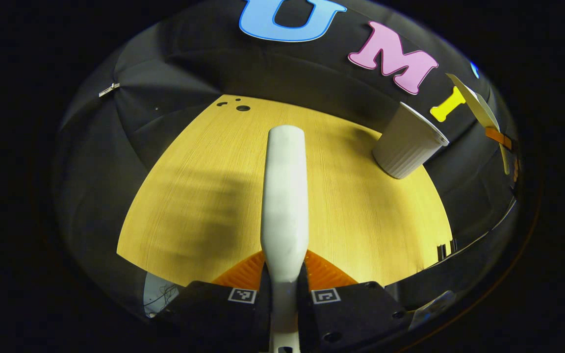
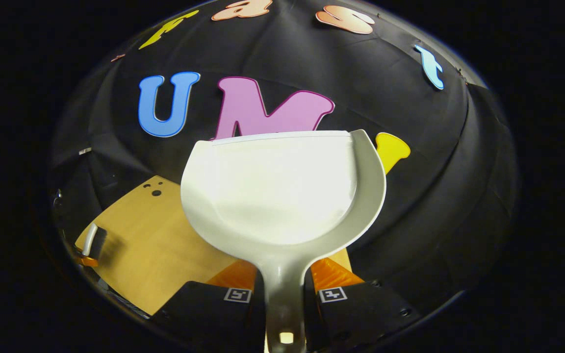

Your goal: Pick up the small broom and dustpan from the desktop, sweep the trash into the dustpan with the broom, and then empty the trash into the garbage bin.

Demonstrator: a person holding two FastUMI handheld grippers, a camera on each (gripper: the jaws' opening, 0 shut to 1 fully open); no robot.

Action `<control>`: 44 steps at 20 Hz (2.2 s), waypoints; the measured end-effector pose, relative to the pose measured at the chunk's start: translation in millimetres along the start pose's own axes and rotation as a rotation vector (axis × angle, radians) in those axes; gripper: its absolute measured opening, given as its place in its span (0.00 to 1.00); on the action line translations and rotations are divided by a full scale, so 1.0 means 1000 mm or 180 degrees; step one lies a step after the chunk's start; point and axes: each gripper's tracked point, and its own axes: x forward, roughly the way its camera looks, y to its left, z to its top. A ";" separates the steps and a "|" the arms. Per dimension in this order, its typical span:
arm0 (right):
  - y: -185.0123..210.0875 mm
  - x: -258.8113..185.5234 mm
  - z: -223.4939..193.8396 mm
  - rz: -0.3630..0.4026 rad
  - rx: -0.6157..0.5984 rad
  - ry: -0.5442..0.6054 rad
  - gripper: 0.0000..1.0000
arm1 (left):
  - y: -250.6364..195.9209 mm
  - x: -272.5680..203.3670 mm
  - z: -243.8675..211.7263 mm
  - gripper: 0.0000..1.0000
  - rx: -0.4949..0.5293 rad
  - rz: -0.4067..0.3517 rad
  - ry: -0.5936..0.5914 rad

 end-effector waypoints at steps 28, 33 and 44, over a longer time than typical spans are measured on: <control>0.244 0.024 -0.326 0.1224 0.0517 0.2203 0.35 | 0.013 0.120 -0.023 0.27 0.0455 0.0433 0.0668; 0.246 0.041 -0.336 0.1146 0.0403 0.2242 0.37 | 0.000 0.138 -0.018 0.28 0.0687 0.0496 0.0760; 0.253 0.033 -0.300 0.1464 0.0607 0.2064 0.99 | -0.032 0.087 0.003 0.96 0.0306 0.0445 0.0505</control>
